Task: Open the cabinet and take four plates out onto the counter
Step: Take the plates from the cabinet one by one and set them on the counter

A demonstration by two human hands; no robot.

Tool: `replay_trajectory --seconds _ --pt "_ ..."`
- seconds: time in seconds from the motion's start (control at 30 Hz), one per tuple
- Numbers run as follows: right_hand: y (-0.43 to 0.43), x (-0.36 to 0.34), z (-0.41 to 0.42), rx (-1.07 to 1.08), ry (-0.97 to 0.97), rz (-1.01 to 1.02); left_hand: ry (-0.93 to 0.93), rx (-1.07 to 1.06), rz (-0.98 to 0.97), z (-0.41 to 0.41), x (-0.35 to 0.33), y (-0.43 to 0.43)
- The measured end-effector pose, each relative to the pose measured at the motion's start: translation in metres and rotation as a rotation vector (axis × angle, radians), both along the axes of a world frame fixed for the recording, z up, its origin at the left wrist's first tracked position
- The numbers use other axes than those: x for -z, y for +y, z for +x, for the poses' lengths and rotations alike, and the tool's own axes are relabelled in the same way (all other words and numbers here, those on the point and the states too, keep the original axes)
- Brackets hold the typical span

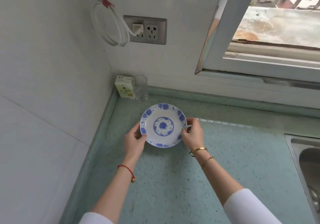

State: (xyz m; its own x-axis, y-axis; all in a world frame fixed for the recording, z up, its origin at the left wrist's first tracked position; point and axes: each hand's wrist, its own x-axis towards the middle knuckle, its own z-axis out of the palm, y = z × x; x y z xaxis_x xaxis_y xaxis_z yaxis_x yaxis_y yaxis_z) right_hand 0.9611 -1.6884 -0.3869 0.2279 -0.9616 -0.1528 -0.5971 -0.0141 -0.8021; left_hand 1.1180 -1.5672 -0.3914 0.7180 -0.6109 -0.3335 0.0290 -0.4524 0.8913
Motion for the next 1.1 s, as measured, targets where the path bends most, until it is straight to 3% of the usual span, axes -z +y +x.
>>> replay_trajectory --seconds 0.47,0.6,0.87,1.1 --pt "0.004 -0.003 -0.006 0.047 -0.027 0.108 0.006 0.045 0.030 0.000 -0.006 0.003" --pt "0.007 -0.015 -0.020 0.054 -0.023 0.040 -0.072 -0.024 0.015 -0.006 -0.020 0.012" --pt "0.034 -0.065 -0.050 -0.096 -0.214 -0.043 -0.149 -0.122 -0.187 -0.057 -0.081 0.061" --pt "0.089 -0.126 -0.104 -0.362 -0.376 0.028 -0.190 -0.335 -0.358 -0.149 -0.136 0.134"
